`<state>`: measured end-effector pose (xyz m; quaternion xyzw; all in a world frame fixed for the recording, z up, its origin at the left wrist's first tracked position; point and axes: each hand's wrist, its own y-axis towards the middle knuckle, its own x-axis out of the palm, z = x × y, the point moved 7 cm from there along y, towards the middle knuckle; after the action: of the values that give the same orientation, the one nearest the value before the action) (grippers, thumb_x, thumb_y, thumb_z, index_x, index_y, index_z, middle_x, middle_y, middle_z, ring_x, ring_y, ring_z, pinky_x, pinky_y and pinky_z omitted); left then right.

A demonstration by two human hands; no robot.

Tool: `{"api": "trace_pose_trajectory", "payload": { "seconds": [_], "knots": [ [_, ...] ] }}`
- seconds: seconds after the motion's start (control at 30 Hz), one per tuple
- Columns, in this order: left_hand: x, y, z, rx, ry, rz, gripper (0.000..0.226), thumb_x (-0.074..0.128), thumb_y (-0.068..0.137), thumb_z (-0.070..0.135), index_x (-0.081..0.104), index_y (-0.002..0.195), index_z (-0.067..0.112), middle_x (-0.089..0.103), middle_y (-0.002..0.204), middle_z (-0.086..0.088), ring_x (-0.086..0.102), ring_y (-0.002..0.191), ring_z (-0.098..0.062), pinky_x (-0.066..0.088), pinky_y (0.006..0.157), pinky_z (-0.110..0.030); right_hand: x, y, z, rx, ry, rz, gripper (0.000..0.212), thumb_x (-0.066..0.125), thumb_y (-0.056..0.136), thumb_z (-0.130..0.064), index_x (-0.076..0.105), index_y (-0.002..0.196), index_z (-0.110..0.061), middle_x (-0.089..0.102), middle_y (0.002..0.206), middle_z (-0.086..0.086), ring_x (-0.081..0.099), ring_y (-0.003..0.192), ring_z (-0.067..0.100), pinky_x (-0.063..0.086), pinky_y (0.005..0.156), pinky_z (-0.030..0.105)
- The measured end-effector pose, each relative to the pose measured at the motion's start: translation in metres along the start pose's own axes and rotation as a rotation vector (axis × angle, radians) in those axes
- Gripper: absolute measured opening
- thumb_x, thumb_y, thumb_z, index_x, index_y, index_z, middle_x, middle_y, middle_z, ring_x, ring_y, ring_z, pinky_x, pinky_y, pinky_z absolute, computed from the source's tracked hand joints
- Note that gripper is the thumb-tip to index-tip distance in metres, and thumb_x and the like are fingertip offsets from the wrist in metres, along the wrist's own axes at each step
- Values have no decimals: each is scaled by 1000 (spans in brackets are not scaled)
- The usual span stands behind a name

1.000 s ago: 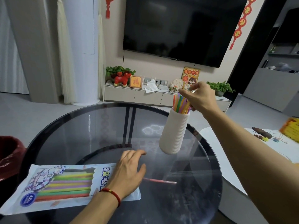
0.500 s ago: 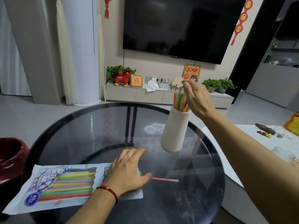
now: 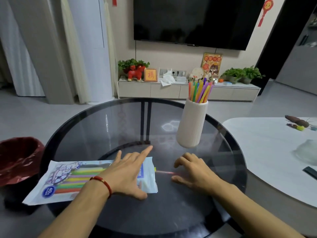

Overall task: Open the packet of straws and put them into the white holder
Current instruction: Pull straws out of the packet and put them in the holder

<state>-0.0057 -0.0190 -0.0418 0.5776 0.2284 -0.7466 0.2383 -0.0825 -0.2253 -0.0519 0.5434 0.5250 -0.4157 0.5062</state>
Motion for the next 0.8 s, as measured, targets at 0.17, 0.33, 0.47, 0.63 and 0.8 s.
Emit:
{"api": "trace_pose_trajectory", "payload": {
  "seconds": [0.17, 0.33, 0.47, 0.63, 0.8],
  "knots": [
    [-12, 1, 9, 10, 108, 148, 111, 55, 55, 54, 4, 150, 28, 42, 132, 7, 39, 129, -21, 20, 118, -51, -5, 0, -11, -8, 30, 109, 26, 61, 98, -54, 64, 102, -28, 62, 102, -8, 56, 93, 18, 51, 78, 37],
    [-26, -1, 30, 91, 131, 263, 88, 62, 52, 36, 24, 131, 27, 46, 114, 7, 53, 97, -23, 43, 79, -36, -16, 5, -15, 154, 667, 299, 25, 82, 85, -45, 77, 84, -20, 65, 65, -7, 52, 55, 5, 46, 57, 23],
    [-34, -1, 54, 117, 464, 346, 86, 58, 54, 16, 26, 134, 16, 39, 128, -5, 45, 102, -28, 40, 88, -46, 12, 9, -21, 460, 1090, 172, 41, 54, 104, -49, 67, 98, -11, 67, 75, 1, 52, 47, 13, 43, 45, 28],
    [-25, 16, 74, 129, 745, 245, 110, 78, 71, 23, -5, 142, 13, 2, 151, -18, 21, 136, -39, 2, 111, -66, 30, 12, -48, 482, 1499, -88, 46, 43, 109, -38, 68, 107, 0, 68, 80, 16, 56, 53, 19, 42, 45, 26],
    [-18, 15, 66, 86, 775, 207, 111, 75, 77, 27, -14, 142, 15, -4, 155, -18, 13, 143, -39, -6, 110, -70, 31, 14, -47, 478, 1571, -80, 48, 56, 106, -42, 72, 104, 4, 72, 81, 15, 60, 60, 19, 53, 54, 27]
  ]
}}
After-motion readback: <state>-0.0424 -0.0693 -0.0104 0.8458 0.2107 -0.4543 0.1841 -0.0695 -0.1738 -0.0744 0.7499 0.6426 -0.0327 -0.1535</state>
